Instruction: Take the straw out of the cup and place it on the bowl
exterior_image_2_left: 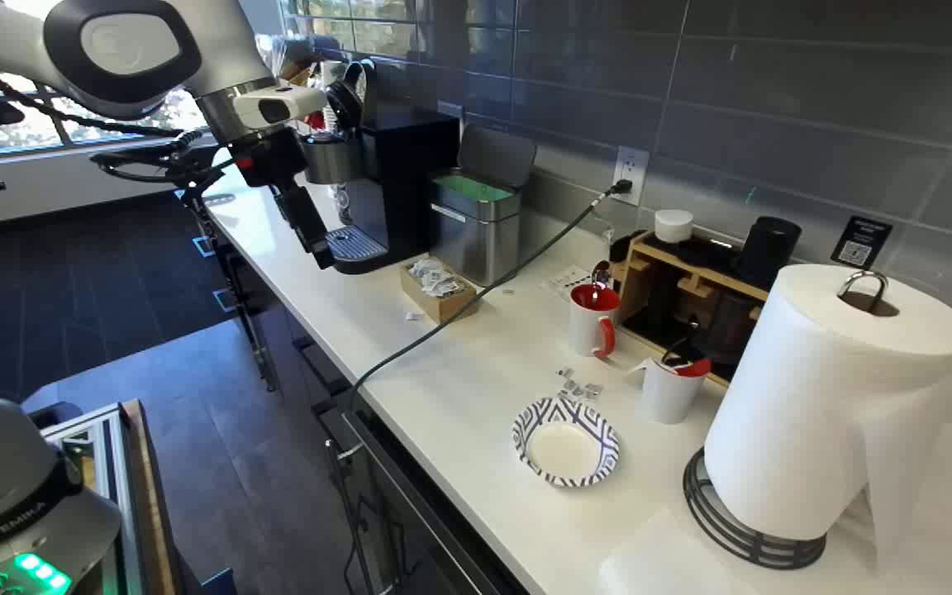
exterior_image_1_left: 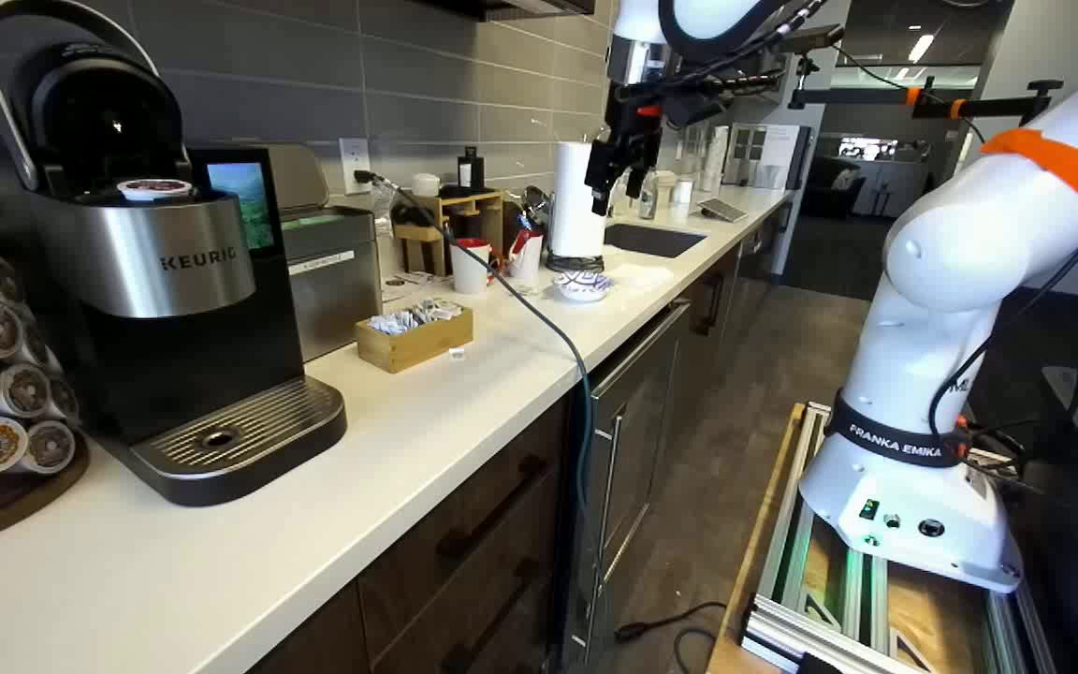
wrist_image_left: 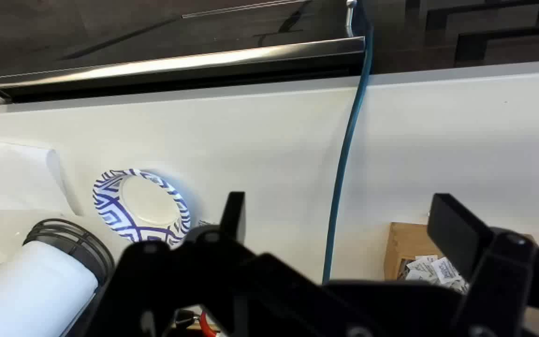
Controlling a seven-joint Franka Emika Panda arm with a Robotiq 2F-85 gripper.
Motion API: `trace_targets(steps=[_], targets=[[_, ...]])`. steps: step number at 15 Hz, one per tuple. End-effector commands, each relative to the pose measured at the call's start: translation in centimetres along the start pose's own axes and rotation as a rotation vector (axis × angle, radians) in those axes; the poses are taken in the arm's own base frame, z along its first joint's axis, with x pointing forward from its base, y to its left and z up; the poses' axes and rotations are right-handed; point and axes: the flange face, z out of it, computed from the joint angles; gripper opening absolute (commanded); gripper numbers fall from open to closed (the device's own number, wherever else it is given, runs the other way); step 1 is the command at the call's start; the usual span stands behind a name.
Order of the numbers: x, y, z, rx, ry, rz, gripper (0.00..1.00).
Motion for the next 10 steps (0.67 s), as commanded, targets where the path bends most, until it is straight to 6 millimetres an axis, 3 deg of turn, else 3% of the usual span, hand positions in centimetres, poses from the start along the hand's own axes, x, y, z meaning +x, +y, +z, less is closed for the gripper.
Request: trace_targets(steps=[1, 10], targets=[[0.02, -0.01, -0.03, 0.000, -0.001, 0.000, 1.00], [0.41, 0.08, 0.17, 0.012, 0.006, 0.047, 1.00]])
